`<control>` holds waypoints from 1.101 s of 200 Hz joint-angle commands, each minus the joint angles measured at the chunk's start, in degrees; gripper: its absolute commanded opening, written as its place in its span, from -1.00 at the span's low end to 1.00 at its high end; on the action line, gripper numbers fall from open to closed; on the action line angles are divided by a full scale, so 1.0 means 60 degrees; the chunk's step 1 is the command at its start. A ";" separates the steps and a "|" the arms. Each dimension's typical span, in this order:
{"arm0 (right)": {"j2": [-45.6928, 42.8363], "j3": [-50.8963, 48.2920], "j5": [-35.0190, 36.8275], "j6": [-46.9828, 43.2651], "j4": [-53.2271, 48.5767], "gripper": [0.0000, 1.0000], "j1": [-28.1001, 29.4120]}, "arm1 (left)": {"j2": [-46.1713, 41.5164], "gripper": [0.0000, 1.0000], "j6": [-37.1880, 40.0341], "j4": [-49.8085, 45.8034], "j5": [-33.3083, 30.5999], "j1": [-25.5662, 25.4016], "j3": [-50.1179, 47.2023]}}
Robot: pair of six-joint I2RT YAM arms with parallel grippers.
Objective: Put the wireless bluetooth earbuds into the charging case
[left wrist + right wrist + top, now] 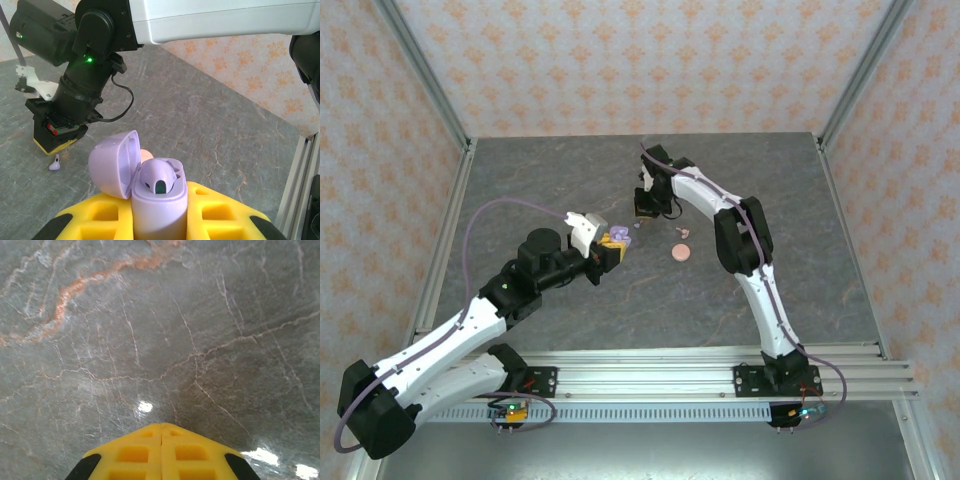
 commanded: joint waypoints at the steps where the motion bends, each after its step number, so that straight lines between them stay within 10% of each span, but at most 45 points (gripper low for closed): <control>1: 0.0162 0.0291 -0.0172 -0.0214 -0.0414 -0.85 0.0054 | -0.0238 -0.73 -0.0137 -0.0130 -0.0207 -0.0081 0.0104; 220: -0.1192 -0.1431 0.1319 -0.0692 -0.0626 -0.75 0.0227 | -0.0239 -0.73 -0.0223 0.0045 -0.0236 -0.0079 0.0085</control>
